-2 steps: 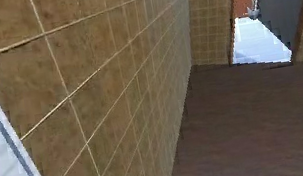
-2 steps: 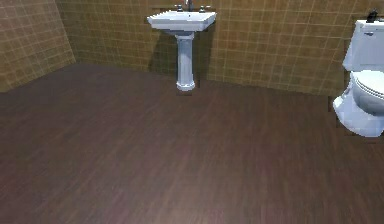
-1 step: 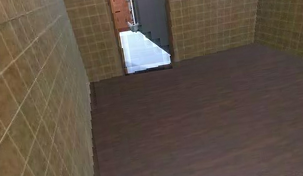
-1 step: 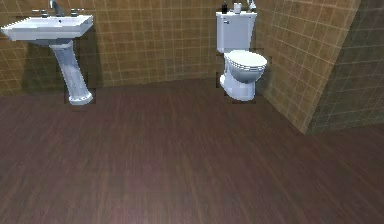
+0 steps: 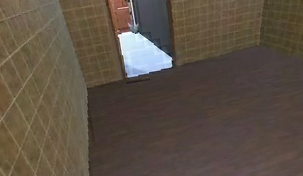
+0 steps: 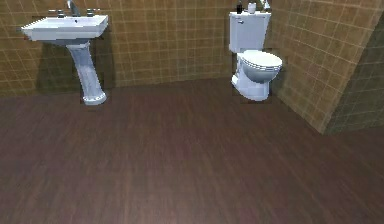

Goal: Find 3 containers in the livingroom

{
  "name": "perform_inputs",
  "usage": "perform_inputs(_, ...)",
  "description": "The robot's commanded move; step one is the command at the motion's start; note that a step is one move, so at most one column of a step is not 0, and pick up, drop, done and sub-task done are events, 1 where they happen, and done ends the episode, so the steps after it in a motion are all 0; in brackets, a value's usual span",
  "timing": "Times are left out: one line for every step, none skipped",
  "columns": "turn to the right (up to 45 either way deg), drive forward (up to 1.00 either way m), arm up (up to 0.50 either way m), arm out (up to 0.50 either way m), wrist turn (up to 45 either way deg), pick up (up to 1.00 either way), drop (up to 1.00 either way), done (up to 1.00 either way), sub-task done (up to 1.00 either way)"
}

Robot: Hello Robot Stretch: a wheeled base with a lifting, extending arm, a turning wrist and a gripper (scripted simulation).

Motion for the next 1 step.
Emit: perform_inputs(0.0, 1.0, 0.0, 0.0, 0.0, 0.0, 0.0, 0.0, 0.0)
